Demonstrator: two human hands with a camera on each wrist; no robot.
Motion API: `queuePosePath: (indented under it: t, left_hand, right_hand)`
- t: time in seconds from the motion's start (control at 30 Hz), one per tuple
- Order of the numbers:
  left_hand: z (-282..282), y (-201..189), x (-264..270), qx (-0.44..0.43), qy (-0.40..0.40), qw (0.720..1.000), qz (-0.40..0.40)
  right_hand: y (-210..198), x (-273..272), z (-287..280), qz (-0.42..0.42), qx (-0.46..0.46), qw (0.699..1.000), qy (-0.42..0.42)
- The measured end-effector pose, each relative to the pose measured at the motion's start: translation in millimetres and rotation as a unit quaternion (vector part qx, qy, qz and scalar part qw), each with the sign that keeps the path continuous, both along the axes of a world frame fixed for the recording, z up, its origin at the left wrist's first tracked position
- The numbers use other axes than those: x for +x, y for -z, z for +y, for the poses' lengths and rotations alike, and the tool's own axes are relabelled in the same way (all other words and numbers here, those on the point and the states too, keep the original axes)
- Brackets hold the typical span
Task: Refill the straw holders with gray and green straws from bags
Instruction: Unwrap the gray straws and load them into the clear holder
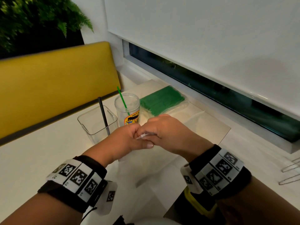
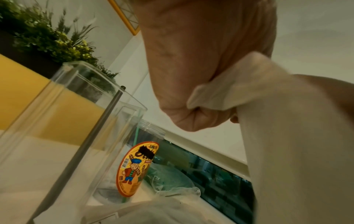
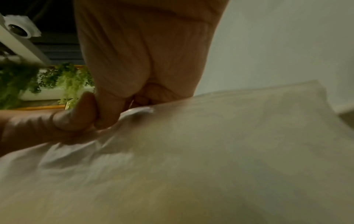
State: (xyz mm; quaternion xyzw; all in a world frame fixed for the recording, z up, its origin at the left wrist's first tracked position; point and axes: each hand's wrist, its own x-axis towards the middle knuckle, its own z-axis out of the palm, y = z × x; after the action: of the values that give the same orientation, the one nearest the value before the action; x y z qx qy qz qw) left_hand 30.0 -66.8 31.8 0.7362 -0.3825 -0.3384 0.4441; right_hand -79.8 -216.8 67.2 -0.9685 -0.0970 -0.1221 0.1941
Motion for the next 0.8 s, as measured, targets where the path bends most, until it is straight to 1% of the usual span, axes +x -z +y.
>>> queuePosePath:
  t: [0.03,0.1,0.2,0.27,0.33,0.4,0.47,0.57,0.63,0.7,0.73,0.8]
  left_hand:
    - [1.6,2.1,0.7,-0.013,0.007,1.000,0.023]
    - [2.1,5.6,1.2,-0.036,-0.001,0.998,0.044]
    - [-3.4,3.5,0.5,-0.041,-0.037,0.998,0.038]
    - [-5.3,2.9,3.8,-0.036,-0.055,0.998,0.013]
    - [-2.8,6.5,12.1,-0.028,-0.070,0.997,0.000]
    - [2.9,10.9,19.1,0.003,-0.062,0.998,-0.007]
    - [3.7,13.1,21.5,0.036,-0.035,0.999,0.015]
    - [-10.5,8.5,17.9,0.048,-0.012,0.997,0.062]
    - [-24.3,4.8,14.8,0.058,-0.008,0.997,0.058]
    - [-35.2,2.6,13.8,0.067,-0.011,0.996,0.054]
    - [-38.9,2.8,14.3,0.068,-0.013,0.996,0.056]
    - [-43.2,2.9,14.1,0.084,-0.012,0.995,0.053]
  right_hand:
    - [1.7,-0.9,2.8,-0.012,-0.006,1.000,-0.001]
    - [4.4,-1.7,3.7,-0.026,-0.015,1.000,0.003]
    - [5.1,-6.1,-9.3,-0.029,-0.022,0.999,0.029]
    - [4.3,-10.4,-32.8,-0.020,-0.027,0.996,0.080]
    - [2.3,-15.8,-67.4,0.013,-0.014,0.988,0.150]
    - [3.7,-19.7,-100.9,0.047,0.013,0.977,0.206]
    - [9.0,-18.1,-118.4,0.066,0.017,0.972,0.226]
    - [17.3,-9.3,-114.2,0.054,-0.034,0.981,0.184]
    - [23.1,-3.1,-99.5,0.031,-0.072,0.989,0.123]
    - [29.8,1.8,-82.0,0.015,-0.082,0.994,0.066]
    - [33.7,3.1,-73.9,0.002,-0.084,0.995,0.051]
    - [43.9,2.9,-63.8,-0.055,-0.092,0.994,0.031]
